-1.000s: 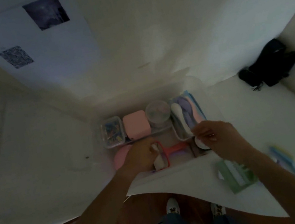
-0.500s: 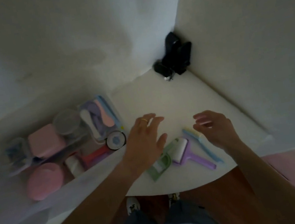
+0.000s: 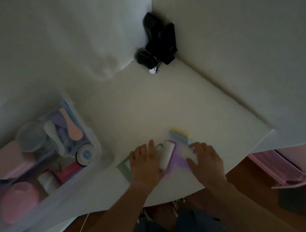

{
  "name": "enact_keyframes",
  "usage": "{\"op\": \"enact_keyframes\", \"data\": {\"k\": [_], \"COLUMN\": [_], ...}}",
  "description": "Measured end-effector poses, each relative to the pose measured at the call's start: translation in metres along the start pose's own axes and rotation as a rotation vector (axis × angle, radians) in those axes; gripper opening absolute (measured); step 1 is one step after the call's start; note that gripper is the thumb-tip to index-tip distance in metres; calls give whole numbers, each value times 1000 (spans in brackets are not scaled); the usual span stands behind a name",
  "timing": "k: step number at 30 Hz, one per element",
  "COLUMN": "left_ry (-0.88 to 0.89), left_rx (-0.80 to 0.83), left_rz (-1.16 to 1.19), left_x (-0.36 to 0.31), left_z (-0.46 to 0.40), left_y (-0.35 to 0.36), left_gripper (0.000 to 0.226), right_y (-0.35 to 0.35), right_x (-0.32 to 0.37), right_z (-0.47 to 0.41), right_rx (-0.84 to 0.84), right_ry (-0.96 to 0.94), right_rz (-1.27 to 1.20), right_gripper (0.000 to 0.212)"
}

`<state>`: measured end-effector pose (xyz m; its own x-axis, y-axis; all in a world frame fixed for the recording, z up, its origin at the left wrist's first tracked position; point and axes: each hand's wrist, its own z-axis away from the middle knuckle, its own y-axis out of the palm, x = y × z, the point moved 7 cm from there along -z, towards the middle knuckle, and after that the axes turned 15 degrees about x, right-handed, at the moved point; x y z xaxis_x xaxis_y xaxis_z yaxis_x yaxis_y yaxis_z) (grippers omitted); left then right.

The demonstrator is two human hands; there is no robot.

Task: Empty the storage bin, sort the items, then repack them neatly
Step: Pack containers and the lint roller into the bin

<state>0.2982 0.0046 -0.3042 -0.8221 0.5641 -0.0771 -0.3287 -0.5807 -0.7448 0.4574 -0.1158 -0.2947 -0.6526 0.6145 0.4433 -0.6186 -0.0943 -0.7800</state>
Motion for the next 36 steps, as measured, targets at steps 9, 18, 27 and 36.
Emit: {"op": "enact_keyframes", "data": {"k": [9, 18, 27, 36], "left_ry": [1, 289, 248, -215], "left_rx": [-26, -223, -741, -478], "left_rz": [32, 556, 1296, 1296], "left_x": [8, 4, 182, 379], "left_z": [-2, 57, 191, 203], "left_y": [3, -69, -138, -66], "left_gripper": [109, 81, 42, 22], "right_y": [35, -110, -105, 66], "right_x": [21, 56, 313, 454], "right_z": [-7, 35, 51, 6], "right_rx": [86, -186, 17, 597], "right_ry": [-161, -170, -838, -834], "right_rz": [269, 153, 178, 337], "right_gripper": [40, 38, 35, 37]}}
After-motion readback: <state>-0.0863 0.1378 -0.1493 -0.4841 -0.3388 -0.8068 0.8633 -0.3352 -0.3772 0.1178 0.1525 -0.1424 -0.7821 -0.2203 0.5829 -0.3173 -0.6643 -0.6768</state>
